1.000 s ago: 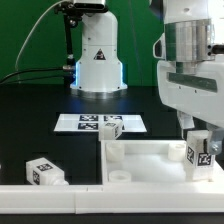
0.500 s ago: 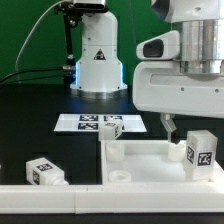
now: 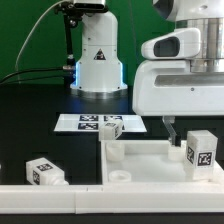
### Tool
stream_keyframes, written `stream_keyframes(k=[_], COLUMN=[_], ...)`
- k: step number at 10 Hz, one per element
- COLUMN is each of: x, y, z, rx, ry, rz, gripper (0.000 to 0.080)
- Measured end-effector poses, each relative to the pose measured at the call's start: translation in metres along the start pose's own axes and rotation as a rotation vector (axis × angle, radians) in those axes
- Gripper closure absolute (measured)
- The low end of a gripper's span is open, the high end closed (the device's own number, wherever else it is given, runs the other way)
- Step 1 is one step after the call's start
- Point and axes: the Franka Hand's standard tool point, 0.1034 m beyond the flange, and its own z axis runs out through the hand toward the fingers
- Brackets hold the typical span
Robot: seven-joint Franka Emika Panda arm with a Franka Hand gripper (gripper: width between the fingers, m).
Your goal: Assemble square table
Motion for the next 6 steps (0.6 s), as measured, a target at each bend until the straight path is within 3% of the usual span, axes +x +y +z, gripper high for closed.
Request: stream_keyframes(k=[1, 2, 3, 6], x=[0.0, 0.0, 0.0001, -0.0013], y=[-0.0001, 0.0, 0.0023, 0.0034], z=[0.0, 0.0, 0.0004, -0.0001], rx=[0.001, 0.001, -0.002, -0.018], ry=[0.0, 0.0, 0.0, 0.007], rz=[0.03, 0.091, 0.146, 0.575], gripper=[0.025, 0.0434, 0.0511, 0.0511])
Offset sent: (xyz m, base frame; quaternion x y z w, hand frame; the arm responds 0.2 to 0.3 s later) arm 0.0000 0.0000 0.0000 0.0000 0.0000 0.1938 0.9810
